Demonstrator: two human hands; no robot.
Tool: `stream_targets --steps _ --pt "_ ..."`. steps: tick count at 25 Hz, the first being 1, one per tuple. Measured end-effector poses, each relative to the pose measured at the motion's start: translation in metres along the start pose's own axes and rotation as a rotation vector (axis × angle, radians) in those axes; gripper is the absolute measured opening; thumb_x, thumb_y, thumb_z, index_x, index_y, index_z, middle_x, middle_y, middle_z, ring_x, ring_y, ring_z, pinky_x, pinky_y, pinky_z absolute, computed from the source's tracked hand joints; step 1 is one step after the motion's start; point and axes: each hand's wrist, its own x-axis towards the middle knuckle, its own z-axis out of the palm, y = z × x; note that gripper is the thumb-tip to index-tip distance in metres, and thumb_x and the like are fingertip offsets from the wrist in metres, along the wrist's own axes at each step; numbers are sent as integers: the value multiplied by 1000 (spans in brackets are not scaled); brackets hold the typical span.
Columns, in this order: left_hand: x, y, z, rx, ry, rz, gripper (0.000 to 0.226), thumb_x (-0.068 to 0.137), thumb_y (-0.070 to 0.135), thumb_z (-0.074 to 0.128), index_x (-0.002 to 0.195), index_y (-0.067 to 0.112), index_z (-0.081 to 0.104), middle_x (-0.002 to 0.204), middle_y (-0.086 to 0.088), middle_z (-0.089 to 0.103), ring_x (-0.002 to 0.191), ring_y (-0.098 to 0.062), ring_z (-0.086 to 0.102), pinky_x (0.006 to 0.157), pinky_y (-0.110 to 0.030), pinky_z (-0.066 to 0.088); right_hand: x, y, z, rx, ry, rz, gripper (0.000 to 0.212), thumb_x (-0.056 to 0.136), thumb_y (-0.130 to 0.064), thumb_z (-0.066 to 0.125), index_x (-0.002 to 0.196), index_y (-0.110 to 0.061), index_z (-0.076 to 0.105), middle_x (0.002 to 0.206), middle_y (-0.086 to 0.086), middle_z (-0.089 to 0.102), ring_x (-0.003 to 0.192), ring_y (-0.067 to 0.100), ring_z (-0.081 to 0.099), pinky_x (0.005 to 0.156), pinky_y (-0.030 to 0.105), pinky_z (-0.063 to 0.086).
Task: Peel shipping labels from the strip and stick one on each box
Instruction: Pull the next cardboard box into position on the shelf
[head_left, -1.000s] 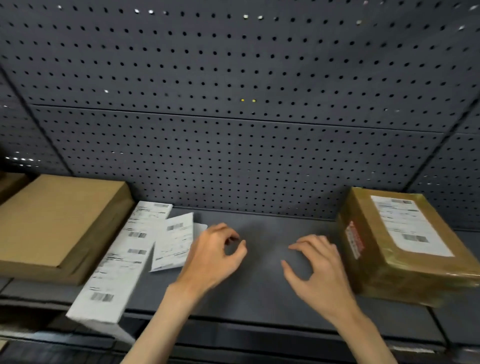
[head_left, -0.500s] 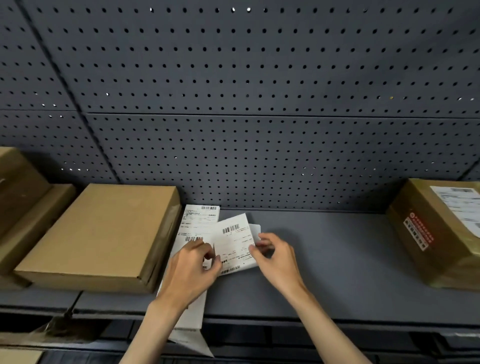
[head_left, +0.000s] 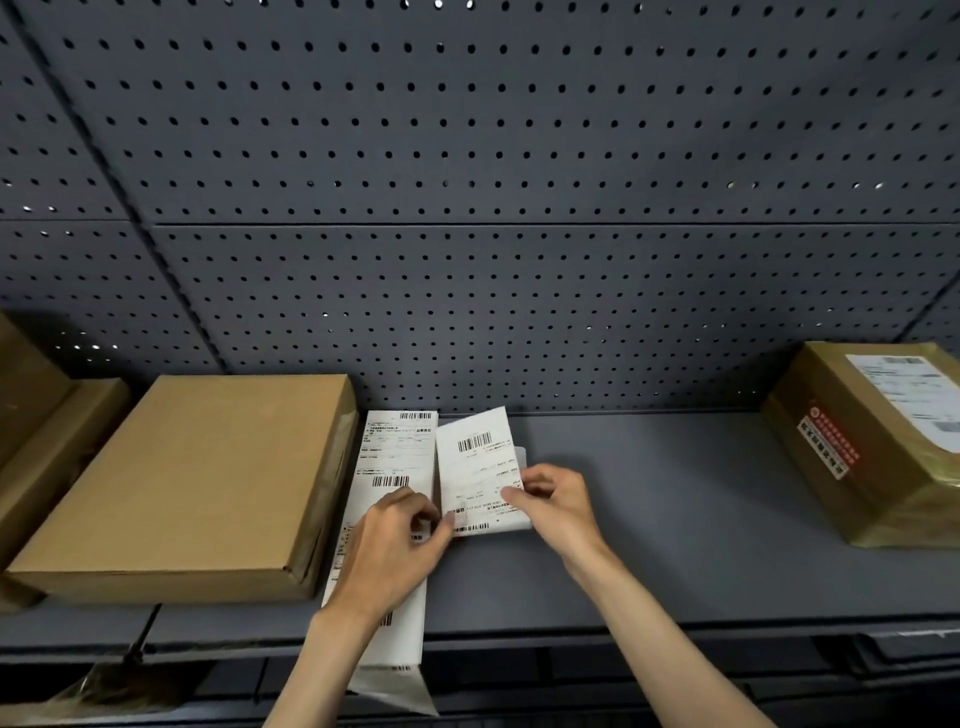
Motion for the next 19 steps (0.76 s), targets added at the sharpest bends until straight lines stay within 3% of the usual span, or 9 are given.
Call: stream_targets --steps 3,6,8,9,11,13,17,19 --pt "0 4 -2 -135 -2 -23 33 79 59 63 77 27 67 79 15 65 77 -4 63 71 -28 53 -7 -6 -4 52 5 -30 13 84 1 78 84 -10 71 82 0 73 64 -11 65 62 5 48" --pt "-6 16 -12 -489 -15 -161 43 71 62 71 97 29 64 94 13 71 94 -3 65 80 -22 52 -13 -20 -13 175 -23 -46 12 87 -4 78 84 -14 72 86 0 80 77 7 73 60 15 52" --pt "-11 25 -19 -754 -63 -237 56 65 55 77 103 18 60 96 9 73 96 -2 66 81 -16 51 -15 -34 -21 278 -40 -53 6 89 -6 76 89 -11 72 90 3 81 78 12 74 58 23 54" --pt "-14 30 -22 -837 -105 -240 53 67 48 79 100 13 60 88 7 72 89 -2 66 78 -13 49 -16 -40 -23 324 -48 -60 4 90 -6 75 91 -8 72 92 6 81 79 14 74 60 26 55" --pt "-19 44 -26 -924 -190 -217 21 83 23 79 80 10 62 65 10 65 67 1 60 65 -9 44 -14 -47 -27 377 -50 -82 4 91 -4 73 95 -5 72 96 9 80 84 17 75 68 28 59" --pt "-24 52 -23 -993 -229 -256 30 90 3 68 64 15 60 53 11 59 52 2 54 53 -11 40 -9 -47 -26 373 -27 -104 5 91 -3 73 95 -3 71 97 10 80 89 19 76 80 29 60" --pt "-30 47 -12 -1134 -210 -374 24 89 18 73 67 20 63 80 -14 70 74 -23 63 60 -27 46 1 -31 -20 240 57 -72 14 87 -3 78 96 -6 68 92 7 80 87 22 78 76 27 61" --pt "-31 39 -4 -1048 -170 -446 25 85 23 76 69 22 57 73 -13 61 71 -24 54 56 -29 38 4 -19 -14 159 75 -54 29 84 -3 80 101 -15 59 87 6 79 81 20 77 73 31 60"
